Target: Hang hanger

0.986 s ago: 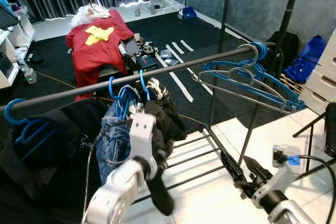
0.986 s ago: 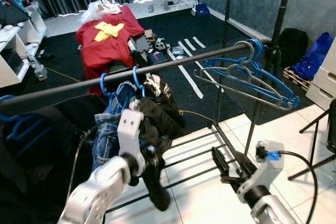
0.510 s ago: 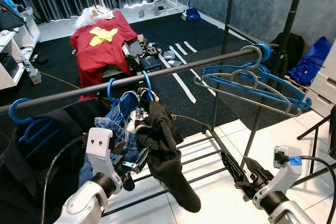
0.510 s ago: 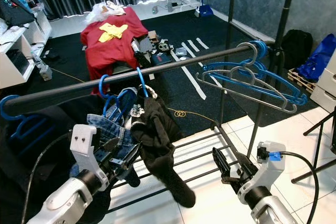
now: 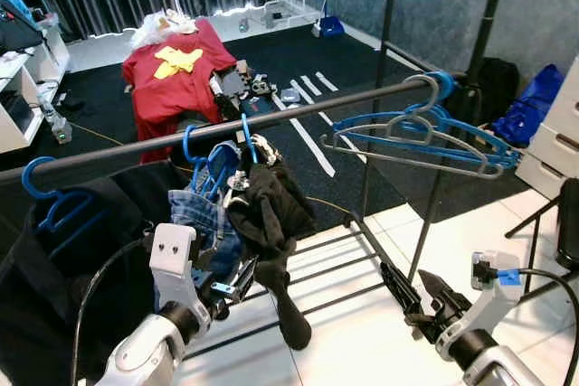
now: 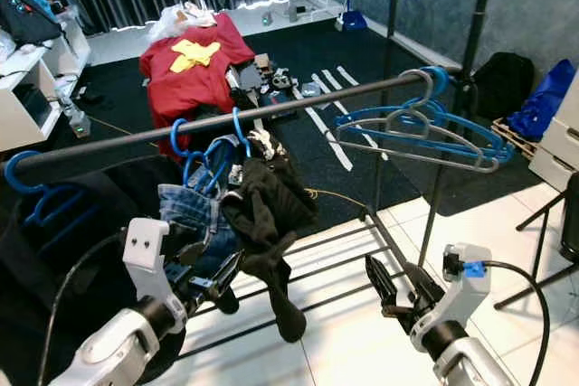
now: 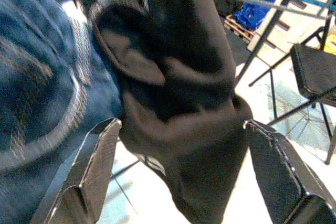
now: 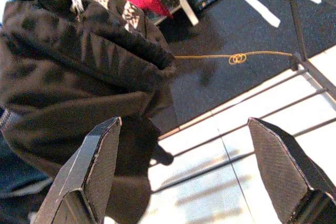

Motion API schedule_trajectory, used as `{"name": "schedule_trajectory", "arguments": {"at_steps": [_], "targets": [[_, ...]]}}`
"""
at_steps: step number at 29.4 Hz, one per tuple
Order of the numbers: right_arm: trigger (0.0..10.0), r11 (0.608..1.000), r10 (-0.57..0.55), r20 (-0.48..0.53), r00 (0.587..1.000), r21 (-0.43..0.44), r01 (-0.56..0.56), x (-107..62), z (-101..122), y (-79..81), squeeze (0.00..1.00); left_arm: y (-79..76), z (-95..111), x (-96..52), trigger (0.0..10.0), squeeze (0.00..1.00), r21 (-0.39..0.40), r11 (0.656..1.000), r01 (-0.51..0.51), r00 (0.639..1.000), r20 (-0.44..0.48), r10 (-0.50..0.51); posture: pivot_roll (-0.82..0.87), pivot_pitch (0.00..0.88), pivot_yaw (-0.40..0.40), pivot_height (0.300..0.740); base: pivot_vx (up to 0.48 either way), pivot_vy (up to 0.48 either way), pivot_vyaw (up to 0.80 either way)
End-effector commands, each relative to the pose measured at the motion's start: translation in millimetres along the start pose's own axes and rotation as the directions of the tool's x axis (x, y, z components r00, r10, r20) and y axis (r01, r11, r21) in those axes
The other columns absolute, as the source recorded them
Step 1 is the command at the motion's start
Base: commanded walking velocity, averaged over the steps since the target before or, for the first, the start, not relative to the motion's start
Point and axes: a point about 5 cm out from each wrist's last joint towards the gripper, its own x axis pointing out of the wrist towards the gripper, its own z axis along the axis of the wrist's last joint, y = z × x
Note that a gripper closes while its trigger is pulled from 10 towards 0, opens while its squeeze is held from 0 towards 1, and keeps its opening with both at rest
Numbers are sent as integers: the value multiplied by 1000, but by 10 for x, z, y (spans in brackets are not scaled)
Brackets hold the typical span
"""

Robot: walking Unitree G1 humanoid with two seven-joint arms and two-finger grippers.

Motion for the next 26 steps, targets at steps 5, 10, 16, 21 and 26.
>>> {"name": "schedule_trajectory", "arguments": {"at_steps": [5, 10, 16, 21, 26], "targets": [[10000, 1000, 9, -11, 1000, 21, -8, 4, -20, 0, 0, 39, -49, -30, 10000, 0, 28, 999, -16, 999, -33, 17, -97, 24, 42, 740, -476, 0, 0], [10000, 999, 6, 2, 1000, 32, -6, 11, -10, -2, 0, 52, -41, -20, 10000, 0, 28, 999, -24, 999, -28, 25, -96, 22, 44, 740, -476, 0, 0], [10000, 953, -251, 250, 935, 233, 194, -105, 352, -452, 0, 603, 124, -38, 10000, 0, -107, 952, -286, 955, 53, 293, -64, 17, 47, 740, 0, 0, 0], [10000, 887, -462, 245, 852, 132, 443, -233, 332, -858, 0, 1085, 140, -158, 10000, 0, -141, 889, -436, 892, 59, 448, -30, 12, 45, 740, 0, 0, 0], [10000, 807, -577, 139, 805, -58, 588, -254, -36, -1051, 0, 1427, 19, -290, 10000, 0, -75, 827, -557, 828, 21, 560, -1, 0, 44, 740, 0, 0, 0]]}}
